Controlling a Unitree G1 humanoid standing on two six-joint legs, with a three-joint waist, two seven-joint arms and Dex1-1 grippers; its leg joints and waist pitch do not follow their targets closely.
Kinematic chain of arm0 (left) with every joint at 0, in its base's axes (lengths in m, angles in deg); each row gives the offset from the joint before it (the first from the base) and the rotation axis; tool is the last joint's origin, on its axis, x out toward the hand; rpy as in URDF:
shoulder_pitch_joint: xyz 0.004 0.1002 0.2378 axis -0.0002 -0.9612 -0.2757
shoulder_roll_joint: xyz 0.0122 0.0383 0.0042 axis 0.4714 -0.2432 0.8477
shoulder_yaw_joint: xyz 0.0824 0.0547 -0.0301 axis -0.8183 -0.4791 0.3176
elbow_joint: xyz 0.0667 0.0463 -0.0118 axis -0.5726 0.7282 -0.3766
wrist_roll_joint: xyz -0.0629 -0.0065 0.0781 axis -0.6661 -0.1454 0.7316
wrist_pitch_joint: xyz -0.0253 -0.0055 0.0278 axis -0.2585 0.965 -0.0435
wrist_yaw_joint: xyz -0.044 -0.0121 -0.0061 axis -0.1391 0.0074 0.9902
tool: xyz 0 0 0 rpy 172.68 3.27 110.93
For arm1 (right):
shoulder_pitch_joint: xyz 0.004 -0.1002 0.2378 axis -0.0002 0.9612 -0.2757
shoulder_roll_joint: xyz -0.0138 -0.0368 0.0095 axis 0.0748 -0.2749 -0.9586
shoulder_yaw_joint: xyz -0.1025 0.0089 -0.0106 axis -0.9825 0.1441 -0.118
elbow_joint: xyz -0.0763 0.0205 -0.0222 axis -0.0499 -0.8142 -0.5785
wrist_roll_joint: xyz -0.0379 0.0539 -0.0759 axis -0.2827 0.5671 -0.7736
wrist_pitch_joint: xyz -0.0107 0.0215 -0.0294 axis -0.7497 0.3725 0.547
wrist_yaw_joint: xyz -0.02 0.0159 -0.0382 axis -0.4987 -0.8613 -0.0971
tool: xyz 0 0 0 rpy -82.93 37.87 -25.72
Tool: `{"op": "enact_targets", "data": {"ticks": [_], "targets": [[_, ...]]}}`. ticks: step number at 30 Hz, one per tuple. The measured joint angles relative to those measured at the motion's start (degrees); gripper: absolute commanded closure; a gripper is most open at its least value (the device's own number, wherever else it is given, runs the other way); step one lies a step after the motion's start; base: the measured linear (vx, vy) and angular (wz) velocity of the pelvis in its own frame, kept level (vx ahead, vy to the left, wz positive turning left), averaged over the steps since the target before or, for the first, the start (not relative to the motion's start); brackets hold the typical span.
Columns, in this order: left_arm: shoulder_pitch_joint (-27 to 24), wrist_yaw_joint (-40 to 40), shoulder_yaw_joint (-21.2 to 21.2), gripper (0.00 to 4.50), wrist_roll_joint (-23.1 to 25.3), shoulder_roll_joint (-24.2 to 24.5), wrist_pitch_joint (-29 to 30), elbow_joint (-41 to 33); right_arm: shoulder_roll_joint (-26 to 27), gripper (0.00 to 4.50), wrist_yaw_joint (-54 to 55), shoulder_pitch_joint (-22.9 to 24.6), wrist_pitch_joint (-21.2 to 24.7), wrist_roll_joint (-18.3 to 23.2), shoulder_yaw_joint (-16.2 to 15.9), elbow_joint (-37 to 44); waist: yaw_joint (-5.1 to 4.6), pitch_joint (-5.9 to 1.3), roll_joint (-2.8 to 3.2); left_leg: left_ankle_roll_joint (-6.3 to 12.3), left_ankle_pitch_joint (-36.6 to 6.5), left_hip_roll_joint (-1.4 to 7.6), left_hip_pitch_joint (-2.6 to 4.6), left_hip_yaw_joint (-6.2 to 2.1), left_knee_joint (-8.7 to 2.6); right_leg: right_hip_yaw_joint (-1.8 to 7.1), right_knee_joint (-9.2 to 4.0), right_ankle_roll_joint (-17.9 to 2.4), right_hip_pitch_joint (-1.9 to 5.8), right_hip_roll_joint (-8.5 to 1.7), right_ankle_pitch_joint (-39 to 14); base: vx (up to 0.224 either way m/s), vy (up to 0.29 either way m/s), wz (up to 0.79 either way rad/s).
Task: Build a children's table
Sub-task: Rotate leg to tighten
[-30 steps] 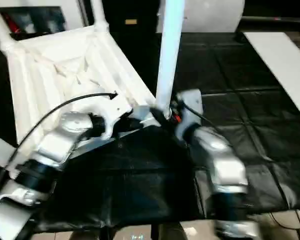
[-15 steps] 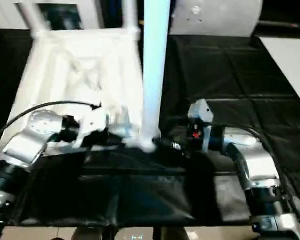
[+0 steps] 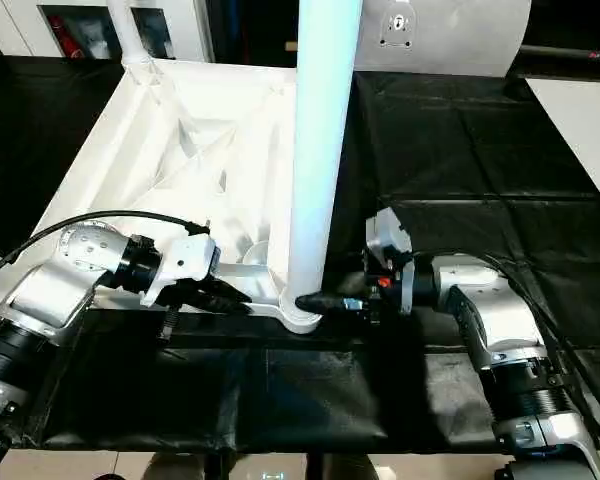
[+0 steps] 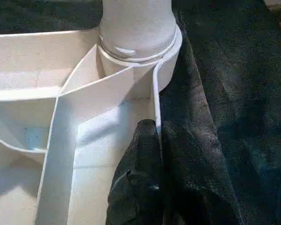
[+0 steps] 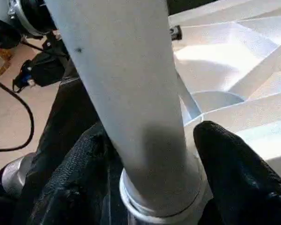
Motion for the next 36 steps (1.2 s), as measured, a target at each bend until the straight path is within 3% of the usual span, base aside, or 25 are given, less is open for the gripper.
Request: {"op": "enact_targets", "data": {"ticks": [3, 8, 12, 16, 19, 20, 23, 26, 29, 32, 36], "targets": [[0.0, 0.0, 0.0, 4.5, 0.0, 0.0, -0.3, 0.2, -0.1, 2.22, -0.4, -0.3, 0.0, 0.0, -0.2, -0.4, 0.0, 0.0, 0.0, 0.02, 0.0, 0.0, 0.0, 0.0, 0.0, 0.0, 0.01, 0.0, 0.0, 0.0, 0.0, 0.0, 0.0, 0.0], [0.0, 0.0, 0.1, 4.5, 0.0, -0.1, -0.3, 0.3, -0.3, 2.5, -0.4, -0.8, 0.1, 0.0, -0.6, -0.8, -0.02, 0.01, -0.03, -0.01, 0.0, 0.0, 0.01, 0.0, 0.0, 0.0, 0.01, 0.2, 0.0, 0.0, -0.1, 0.0, 0.0, 0.0], [0.0, -0.1, 0.2, 4.5, 0.0, -0.4, 0.2, 0.3, -0.3, 2.54, 0.5, -0.2, 1.6, 0.0, -0.3, 0.4, -0.01, 0.02, -0.04, -0.01, 0.0, 0.0, 0.01, 0.0, 0.0, 0.0, 0.01, 0.2, 0.01, 0.0, -0.1, 0.0, 0.0, 0.0], [0.1, -3.8, 0.9, 4.5, 1.3, -1.2, 3.8, -0.7, 1.9, 2.55, 8.9, 2.6, 4.7, -1.2, 0.7, 6.2, -0.22, 0.01, -0.03, -0.06, 0.0, 0.01, 0.15, 0.0, -0.02, 0.01, 0.02, 0.3, 0.11, 0.0, -0.2, 0.0, 0.0, 0.0], [1.0, -13.3, 3.5, 4.5, 4.8, -5.5, 11.1, -0.5, 10.6, 2.56, 27.1, 4.5, 10.5, -5.0, 5.2, 11.5, -1.12, 0.06, -0.09, -0.21, 0.1, 0.0, 0.23, -0.01, 0.03, 0.04, 0.01, 0.3, 0.1, 0.01, -0.2, -0.019, 0.003, -0.03], [1.7, -16.9, 3.9, 4.5, 5.6, -7.5, 13.6, -0.1, 13.9, 2.57, 34.1, 4.6, 11.9, -6.5, 6.4, 12.7, -1.93, 0.11, -0.03, -0.29, 0.1, -0.05, 0.22, -0.01, 0.02, 0.0, -0.15, 0.3, 0.01, -0.03, -0.2, -0.056, 0.01, -0.1], [2.2, -24.9, 4.5, 4.5, 6.5, -13.5, 18.0, 0.2, 19.6, 2.57, 47.2, 4.4, 12.6, -10.3, 8.6, 13.9, -3.54, 0.13, -0.03, -0.28, 0.1, -0.05, 0.15, -0.18, -0.09, -0.31, -0.96, 0.4, 0.08, -0.05, -0.2, 0.0, 0.0, 0.0], [2.3, -31.0, 5.2, 4.5, 6.8, -17.3, 20.1, 0.5, 25.8, 2.59, 58.2, 3.3, 12.1, -13.6, 9.6, 13.6, -4.38, 0.14, 0.02, -0.28, 0.1, -0.03, 0.03, -0.36, -0.19, -0.84, -1.45, 0.4, 0.08, -0.18, -0.2, 0.0, 0.0, 0.0], [2.5, -33.9, 5.5, 4.5, 7.6, -19.0, 21.6, 0.4, 28.6, 2.59, 63.5, 2.5, 12.1, -15.6, 9.6, 13.3, -4.34, 0.13, 0.07, -0.28, 0.1, -0.04, 0.06, -0.37, -0.36, -0.94, -1.54, 0.4, 0.14, -0.21, -0.2, 0.0, 0.0, 0.0], [2.4, -33.7, 5.3, 4.5, 8.0, -19.0, 21.7, -0.2, 28.7, 1.89, 63.7, 2.9, 11.7, -15.9, 9.6, 13.9, -4.18, 0.12, 0.09, -0.27, 0.1, -0.02, 0.08, -0.38, -0.44, -0.95, -1.52, 0.3, 0.15, -0.2, -0.2, 0.0, 0.0, 0.0], [1.9, -31.7, 4.3, 4.5, 7.7, -16.8, 21.4, -2.4, 25.0, 1.67, 59.2, 5.4, 9.1, -15.4, 7.6, 15.2, -3.92, 0.09, 0.04, -0.25, 0.1, -0.01, 0.08, -0.37, -0.49, -0.95, -1.31, 0.0, 0.1, -0.19, 0.3, 0.0, 0.0, 0.0]]}}
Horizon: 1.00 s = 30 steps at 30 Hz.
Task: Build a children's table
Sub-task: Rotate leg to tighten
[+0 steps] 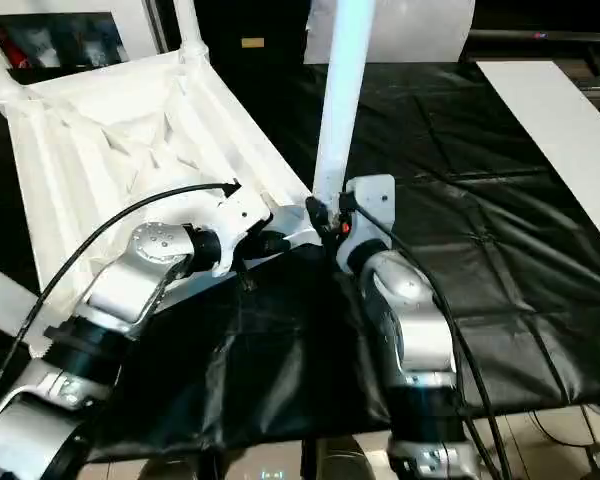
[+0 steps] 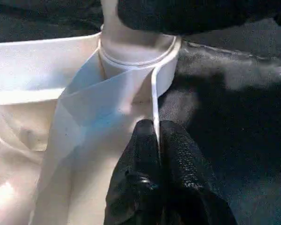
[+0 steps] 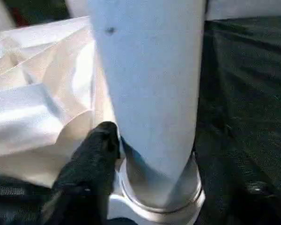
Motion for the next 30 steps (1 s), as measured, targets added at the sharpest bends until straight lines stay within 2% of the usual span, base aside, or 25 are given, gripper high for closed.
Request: {"op": "enact_targets", "data": {"ticks": [3, 7, 9, 12, 16, 19, 23, 26, 28, 30], "targets": [[-0.2, 1.7, -0.5, 4.5, -0.4, 1.6, -1.3, -0.3, -3.8, 1.41, -5.0, 2.6, -3.2, 0.3, -1.1, 1.2, 0.67, -0.01, -0.01, -0.01, 0.0, 0.03, 0.12, -0.09, -0.15, -0.02, 0.4, 0.0, -0.08, 0.06, 0.0, 0.0, 0.0, 0.0], [-0.3, 4.2, -1.0, 4.5, -0.3, 4.2, -4.9, -0.2, -8.7, 0.98, -12.4, 6.8, -4.8, 2.2, -1.4, 1.5, 1.32, -0.01, -0.01, 0.14, 0.1, 0.25, 0.06, -0.19, -0.33, -0.3, 0.4, 0.0, -0.13, 0.23, 0.0, 0.0, 0.0, 0.0], [-0.5, 6.9, -1.3, 4.5, -0.8, 6.2, -7.8, 0.1, -13.2, 0.87, -19.0, 9.7, -4.5, 5.4, -1.5, 2.7, 1.68, -0.02, 0.01, 0.25, 0.2, 0.25, 0.02, -0.19, -0.34, -0.31, 0.39, 0.0, -0.14, 0.22, 0.0, 0.0, 0.0, 0.0], [-0.9, 11.2, -1.3, 4.5, -1.7, 8.8, -12.9, 1.5, -17.5, 0.6, -25.1, 11.6, -4.4, 8.6, 0.5, 3.6, 2.05, -0.03, 0.02, 0.24, 0.2, 0.24, 0.01, -0.18, -0.26, -0.31, 0.39, -0.1, -0.11, 0.19, 0.0, 0.0, 0.0, 0.0], [-1.3, 18.6, -1.7, 4.5, -3.7, 12.2, -19.3, 3.7, -21.8, 0.27, -31.0, 15.0, -4.3, 13.2, 3.9, 6.2, 3.23, -0.1, 0.01, 0.24, 0.2, 0.24, 0.05, -0.18, -0.11, -0.33, 0.39, 0.0, 0.07, 0.13, 0.0, 0.0, 0.0, 0.0], [-1.3, 22.8, -1.9, 4.5, -5.1, 13.2, -21.0, 4.6, -22.1, 0.02, -32.2, 16.6, -4.1, 15.0, 5.1, 7.1, 3.66, -0.12, 0.03, 0.23, 0.2, 0.22, 0.0, -0.13, 0.01, -0.32, 0.39, 0.0, 0.11, 0.06, 0.0, 0.0, 0.0, 0.0], [-1.9, 25.7, -2.4, 4.5, -6.1, 13.7, -23.5, 5.0, -22.0, 0.02, -31.8, 18.0, -4.2, 16.0, 5.4, 7.8, 3.88, -0.21, 0.15, 0.22, 0.2, 0.2, -0.06, -0.12, 0.17, -0.32, 0.42, -0.1, 0.17, -0.02, 0.0, 0.0, 0.0, 0.0], [-2.1, 25.0, -2.4, 4.5, -6.2, 13.8, -26.8, 6.7, -20.4, 0.02, -29.8, 19.0, -4.5, 17.4, 6.7, 9.7, 3.87, -0.37, 0.33, 0.21, 0.2, 0.2, -0.05, -0.12, 0.32, -0.32, 0.55, -0.1, 0.2, -0.03, 0.0, 0.0, 0.0, 0.0], [-2.5, 24.0, -1.6, 4.06, -6.5, 13.5, -26.7, 7.3, -19.0, 0.0, -28.5, 19.8, -4.8, 17.7, 6.8, 11.5, 3.73, -0.46, 0.38, 0.01, 0.0, 0.22, -0.02, -0.12, 0.44, -0.33, 0.68, -0.1, 0.19, -0.03, 0.0, 0.0, 0.0, 0.0], [-3.6, 23.6, 0.8, 3.95, -8.8, 12.9, -24.7, 6.8, -17.9, 0.0, -26.9, 20.1, -4.4, 18.2, 6.9, 12.6, 3.55, -0.47, 0.41, -0.03, 0.0, 0.24, -0.02, -0.12, 0.65, -0.34, 0.88, 0.0, 0.16, -0.05, 0.0, 0.0, 0.0, 0.0]]}}
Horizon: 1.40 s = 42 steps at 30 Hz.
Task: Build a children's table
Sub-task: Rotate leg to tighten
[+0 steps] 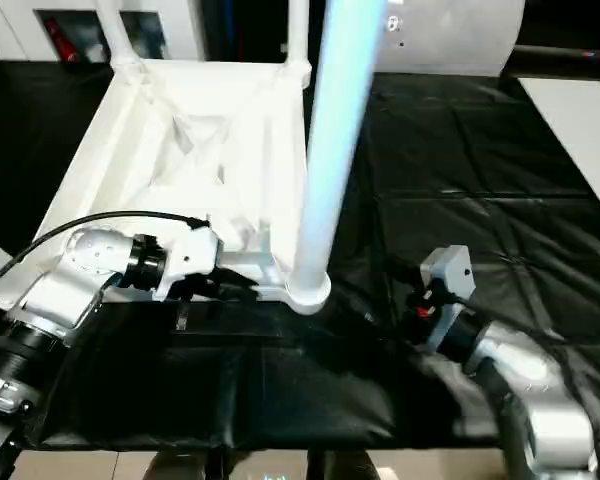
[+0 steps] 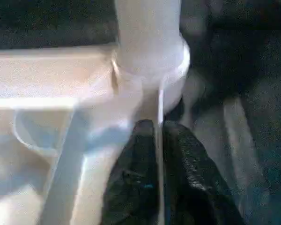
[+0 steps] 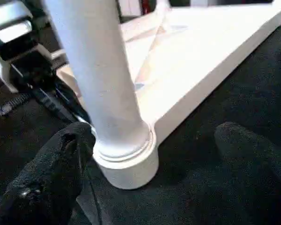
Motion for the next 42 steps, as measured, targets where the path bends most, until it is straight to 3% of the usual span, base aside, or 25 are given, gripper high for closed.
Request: {"op": "enact_targets", "data": {"ticks": [3, 6, 9, 12, 13, 15, 16, 17, 18, 19, 21, 22, 24, 26, 28, 29, 32, 34, 36, 37, 38, 39, 40, 41, 42], "targets": [[-2.6, 0.7, 4.6, 3.74, -8.2, -1.3, 5.1, -7.3, 1.6, 0.0, 2.2, 1.5, 2.3, 1.8, 0.1, 2.8, -0.1, -0.34, -0.03, -0.01, 0.0, 0.01, 0.09, 0.0, 0.16, -0.02, 0.21, 0.0, 0.02, -0.05, 0.0, 0.0, 0.0, 0.0], [-7.2, -0.8, 8.2, 3.56, -13.6, -1.3, 7.8, -13.7, 3.2, 0.0, 4.1, 3.6, 2.2, 1.9, -1.4, 5.8, -0.33, -1.5, 0.3, -0.02, 0.0, 0.01, 0.18, 0.0, 0.23, -0.02, 0.33, 0.1, 0.07, -0.06, 0.0, 0.0, 0.0, 0.0], [-12.0, -6.2, 11.0, 3.31, -15.7, -2.0, 10.7, -18.5, 5.4, 0.0, 7.6, 5.3, 2.4, 1.6, -2.2, 7.5, -0.37, -2.17, 0.82, -0.03, 0.0, 0.04, 0.28, -0.06, 0.38, -0.12, 0.32, 0.1, 0.24, -0.04, -0.1, 0.0, 0.0, 0.0], [-18.7, -18.5, 15.2, 3.09, -14.9, -8.5, 14.3, -26.5, 7.9, 0.0, 13.0, 6.8, 4.8, 0.8, -3.7, 11.6, -0.81, -2.58, 1.57, -0.02, 0.0, 0.09, 0.48, -0.24, 0.61, -0.46, -0.15, 0.2, 0.85, -0.05, -0.1, 0.0, 0.0, 0.0], [-20.1, -22.3, 15.8, 3.09, -14.3, -10.8, 15.2, -28.2, 8.5, 0.0, 14.3, 6.8, 5.5, 0.5, -4.4, 12.4, -0.99, -2.59, 1.67, -0.01, 0.0, 0.17, 0.62, -0.32, 0.61, -0.72, -0.52, 0.2, 1.15, -0.04, -0.1, 0.0, 0.0, 0.0], [-22.0, -30.2, 17.1, 2.88, -12.1, -14.6, 16.0, -30.5, 9.3, 0.0, 16.1, 6.8, 6.1, 0.3, -5.5, 13.4, -1.95, -2.28, 2.38, 0.0, -0.1, 1.07, 0.98, -0.94, 0.69, -3.41, -2.77, 0.3, 2.44, -0.05, -0.2, 0.0, 0.0, 0.0], [-22.8, -35.5, 18.6, 2.75, -10.4, -17.1, 16.2, -31.9, 9.8, 0.0, 16.8, 6.9, 6.1, 0.1, -5.9, 13.7, -1.73, -1.95, 3.13, -0.08, -0.1, 1.91, 0.68, -1.47, 0.61, -4.38, -0.93, 0.8, 3.71, -0.18, -2.2, 0.014, 0.061, -0.02], [-22.8, -38.8, 19.2, 2.75, -9.2, -18.0, 16.7, -32.7, 10.2, 0.0, 17.2, 7.5, 6.1, -0.2, -6.0, 14.0, -1.67, -1.97, 2.65, -0.08, -0.1, 1.73, 0.55, -1.14, 0.9, -3.12, 3.57, 0.4, 3.67, -0.87, -4.6, 0.014, 0.061, -0.02], [-23.1, -41.5, 19.8, 2.66, -8.4, -19.1, 17.1, -33.7, 10.3, 0.0, 17.5, 7.9, 6.1, -0.6, -6.4, 14.0, -0.71, -2.53, 1.56, -0.1, -0.1, 1.39, 0.3, 0.11, 1.1, -0.96, 6.48, 0.6, 4.32, -1.27, -6.4, 0.065, -0.019, -0.01], [-24.6, -44.8, 21.2, 2.66, -7.7, -20.3, 17.7, -35.0, 10.4, 0.0, 17.8, 7.0, 6.0, -1.0, -6.8, 13.7, -0.35, -3.08, 0.06, -0.5, -0.3, 0.78, 0.52, 0.01, 1.38, 0.59, 7.38, 2.7, 3.62, -1.74, -8.6, -0.037, -0.072, -0.15], [-27.7, -48.8, 21.9, 2.66, -6.2, -21.8, 18.4, -35.9, 10.3, 0.0, 18.4, 6.7, 5.7, -2.3, -7.4, 12.7, 0.07, -3.28, 0.48, -0.57, -1.9, -0.28, 0.45, -1.99, 3.08, 0.3, 6.91, 2.7, 3.17, -1.72, -8.6, -0.06, -0.049, -0.16], [-29.1, -50.4, 21.4, 2.66, -4.8, -22.0, 18.7, -37.1, 10.2, 0.0, 19.0, 6.4, 5.7, -3.3, -8.3, 12.1, 0.07, -3.46, 1.08, -1.01, -1.7, -0.47, 0.46, -2.74, 2.75, -0.13, 6.83, 2.7, 3.5, -1.64, -8.6, 0.0, 0.0, 0.0], [-29.9, -52.3, 20.2, 2.66, -2.8, -21.9, 19.6, -39.4, 10.4, 0.0, 19.8, 6.2, 5.8, -4.6, -9.4, 10.5, -0.47, -3.53, 1.8, -1.06, -1.6, -0.42, 0.21, -2.97, 2.4, -0.2, 6.07, 2.6, 3.37, -1.3, -8.6, 0.0, 0.0, 0.0], [-30.0, -53.6, 19.7, 2.66, -1.9, -22.0, 20.5, -40.8, 10.5, 0.0, 20.0, 6.0, 5.8, -5.1, -11.5, 10.3, -1.06, -3.51, 1.35, -0.84, -1.5, -0.23, -0.35, -2.89, 1.99, -0.05, 4.66, 1.9, 3.38, -0.82, -7.2, 0.0, 0.0, 0.0], [-30.4, -54.5, 19.6, 2.66, -1.1, -22.0, 21.0, -42.2, 10.5, 0.0, 20.1, 5.2, 5.6, -5.4, -11.9, 10.0, -1.52, -4.17, 1.1, 0.35, 0.4, -0.14, -1.51, -2.96, 2.08, -0.08, 4.07, 1.5, 2.58, -0.61, -4.7, -0.027, 0.018, -0.01], [-31.0, -55.5, 19.5, 2.66, -0.7, -22.1, 21.9, -43.2, 10.5, 0.0, 20.6, 4.6, 5.3, -5.8, -11.9, 9.8, -1.76, -4.68, 0.92, 0.8, 0.8, -0.11, -2.63, -2.9, 2.08, -0.12, 3.84, 1.1, 1.56, -0.56, -4.1, 0.0, 0.0, 0.0], [-34.2, -58.2, 19.9, 2.66, -0.3, -23.2, 23.0, -45.5, 10.4, 0.0, 21.2, 3.5, 4.6, -7.4, -12.6, 8.3, -2.23, -4.76, 1.74, 1.82, 1.5, -0.1, -4.72, -2.6, 2.1, -0.22, 2.87, 1.0, -0.23, -0.63, -2.5, -0.076, 0.039, -0.02], [-35.9, -59.2, 20.0, 2.66, 0.7, -23.0, 23.0, -45.9, 10.1, 0.0, 21.1, 3.1, 3.8, -8.3, -13.8, 7.5, -2.65, -3.93, 1.85, 1.28, 1.1, -0.09, -4.2, -2.4, 2.09, -0.41, 2.46, 2.0, 0.01, -0.92, -2.9, -0.098, 0.051, -0.06], [-37.7, -59.8, 20.1, 2.66, 1.2, -22.7, 23.4, -47.0, 10.6, 0.0, 21.3, 2.1, 3.6, -8.4, -14.7, 7.4, -3.48, -2.35, 2.47, 0.52, 0.4, 0.3, -3.23, -3.06, 1.71, -2.94, 1.48, 3.0, 1.92, -1.29, -3.9, -0.157, 0.046, -0.1], [-37.7, -59.9, 19.7, 2.66, 1.0, -22.5, 24.6, -48.2, 11.1, 0.0, 21.8, 3.3, 3.8, -8.1, -14.2, 8.3, -1.43, -2.05, 1.83, 0.49, 0.4, 0.25, -3.64, -1.69, 1.21, -3.08, 7.31, 1.4, 1.99, -1.85, -8.0, -0.223, 0.03, 0.04], [-37.7, -59.9, 19.3, 2.66, 0.7, -22.8, 24.9, -49.5, 11.1, 0.0, 21.9, 3.8, 4.1, -8.1, -13.9, 8.3, 0.3, -2.43, 0.44, 0.42, 0.5, 0.32, -3.96, 0.02, 1.16, -1.6, 10.06, 0.9, 3.04, -1.77, -10.7, -0.146, 0.017, 0.11], [-38.3, -60.0, 19.4, 2.66, 0.5, -23.2, 25.0, -50.9, 11.0, 0.0, 22.0, 3.1, 4.3, -8.0, -14.2, 8.0, 1.24, -3.0, -1.83, 0.16, 0.5, 0.52, -3.8, 1.65, 1.61, 0.9, 11.82, 2.7, 2.79, -1.52, -12.9, 0.01, -0.137, 0.19], [-40.9, -60.3, 19.7, 2.66, 0.2, -24.4, 24.9, -51.8, 11.0, 0.0, 22.0, 2.2, 4.4, -8.0, -14.5, 7.7, 1.65, -2.53, -1.56, -0.99, -1.2, -0.23, -4.24, 0.05, 5.44, 1.06, 12.22, 2.8, 1.92, -1.97, -13.1, 0.048, -0.084, -0.05], [-44.2, -60.9, 20.2, 2.66, 0.1, -25.0, 25.0, -51.9, 11.0, 0.0, 22.2, 2.2, 4.1, -8.1, -14.4, 7.7, 1.77, -2.13, 0.02, -0.85, -2.1, -1.29, -3.14, -3.87, 9.66, 1.01, 11.94, 2.8, 2.51, -1.66, -13.1, 0.048, -0.084, -0.05], [-44.5, -61.4, 20.6, 2.66, 0.1, -25.1, 25.1, -51.8, 11.1, 0.0, 22.5, 2.5, 3.7, -8.1, -14.3, 7.7, 1.23, -1.63, 0.96, -0.86, -4.8, -2.15, -1.41, -5.82, 9.99, 0.77, 11.52, 2.8, 2.79, -1.67, -13.1, -0.039, 0.084, 0.01]]}}
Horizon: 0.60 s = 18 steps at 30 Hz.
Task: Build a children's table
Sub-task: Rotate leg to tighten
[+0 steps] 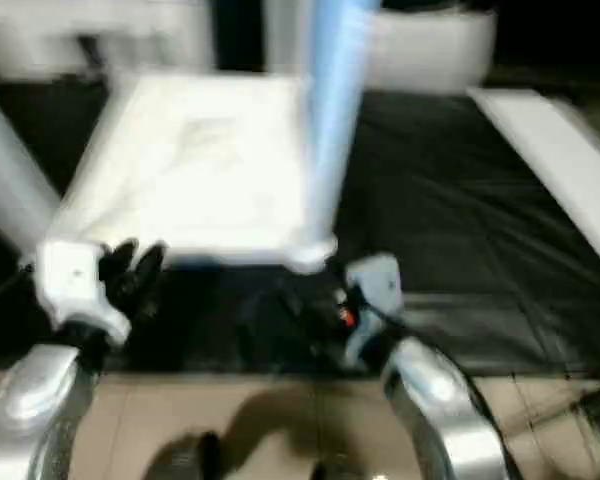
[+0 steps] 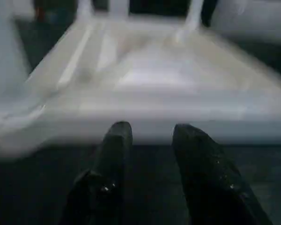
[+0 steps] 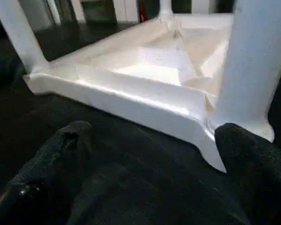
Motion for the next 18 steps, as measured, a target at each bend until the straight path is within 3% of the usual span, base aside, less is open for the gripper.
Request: {"op": "enact_targets", "data": {"ticks": [1, 3, 5, 7, 8, 10, 12, 13, 16, 18], "targets": [[0.6, -0.7, 0.4, 2.66, 0.0, -0.1, -0.1, -0.4, -0.1, 0.0, 0.0, 0.1, 0.0, -0.1, -0.1, -0.3, -0.74, 0.54, 0.78, 0.12, -1.1, -0.37, 0.53, -0.4, -1.21, -0.26, -0.49, 0.0, 0.14, 0.03, 0.1, -0.109, 0.084, 0.14], [0.4, -3.6, 1.6, 2.66, 1.8, -0.1, -0.3, -1.4, 0.0, 0.0, -0.2, 0.3, 0.0, -0.1, -1.4, -1.8, -2.35, 0.79, 0.68, 0.15, -1.1, -0.13, 0.56, -0.15, -3.15, 0.36, -3.35, -1.2, 0.93, 0.99, 1.0, -0.092, 0.075, 0.08], [0.4, -5.6, 3.4, 2.66, 2.5, -0.1, -0.4, -1.1, -0.6, 0.0, -0.6, -0.4, -0.2, -0.3, -1.7, -1.7, -3.58, 0.66, 0.32, 0.19, -1.0, -0.15, 0.56, 0.0, -4.61, 0.46, -6.62, -1.8, 1.75, 1.27, 4.1, -0.033, 0.074, -0.08], [0.7, -5.6, 4.4, 2.66, 1.8, -0.1, -0.7, -1.2, -0.6, 0.0, -0.6, -0.8, -0.3, -0.4, -1.6, -1.7, -4.08, 0.64, 0.02, 0.75, -0.6, -0.29, 0.38, 0.26, -5.06, 0.23, -8.02, -0.9, 2.38, 0.92, 6.4, -0.072, 0.06, 0.0], [1.5, -5.2, 4.1, 2.66, 1.1, 0.1, -0.8, -1.3, -0.3, 0.0, -0.5, -0.8, -0.3, -0.4, -1.2, -1.9, -4.42, 0.63, -0.05, 1.25, 0.3, -1.35, 0.18, -0.71, -5.55, -1.26, -8.19, -0.5, 2.66, -0.13, 6.4, -0.085, 0.051, 0.12], [2.6, -4.5, 3.2, 2.66, 0.5, 0.1, -0.8, -1.6, 0.2, 0.0, 0.1, -1.9, -0.5, -0.4, -1.1, -2.7, -4.44, 0.69, 0.1, 1.27, 0.6, -2.23, -0.7, -2.42, -6.1, -2.56, -8.92, -0.2, 2.91, -0.59, 6.2, -0.048, 0.001, 0.47], [2.5, -4.4, 3.3, 2.66, 0.2, 0.2, -0.8, -1.6, 1.1, 0.0, 0.7, -2.9, -1.3, -0.3, -1.0, -3.3, -4.23, 0.74, 0.26, 1.28, 0.6, -2.67, -1.29, -2.82, -6.76, -3.42, -9.36, 0.1, 3.0, -1.14, 6.1, -0.007, -0.02, 0.5], [2.5, -4.5, 3.3, 2.66, 0.3, 0.7, -0.8, -1.5, 1.7, 0.0, 1.2, -3.0, -1.6, -0.1, -0.9, -3.4, -4.04, 0.85, 0.04, 1.26, 0.8, -1.99, -1.04, -1.77, -6.97, -2.76, -9.32, 0.1, 2.69, -0.92, 6.1, 0.022, -0.036, 0.33], [2.6, -4.7, 4.0, 2.66, 0.8, 1.5, -0.9, -1.4, 1.0, 0.0, 1.0, -3.2, -2.3, 0.0, -0.8, -3.4, -2.53, 0.83, -0.04, 1.62, 2.5, -1.15, -0.77, 0.0, -7.55, -1.99, -8.77, 0.2, 2.63, -0.82, 6.3, 0.007, -0.012, 0.11], [3.0, -5.0, 5.1, 2.66, 0.8, 1.7, -0.9, -0.8, 1.0, 0.0, 0.4, -3.2, -3.4, 0.1, -0.6, -3.6, -2.31, 0.76, -0.19, 1.89, 3.4, -0.6, -0.76, 1.09, -7.69, -1.49, -8.38, 0.3, 2.31, -0.73, 6.3, 0.0, 0.0, 0.0]]}}
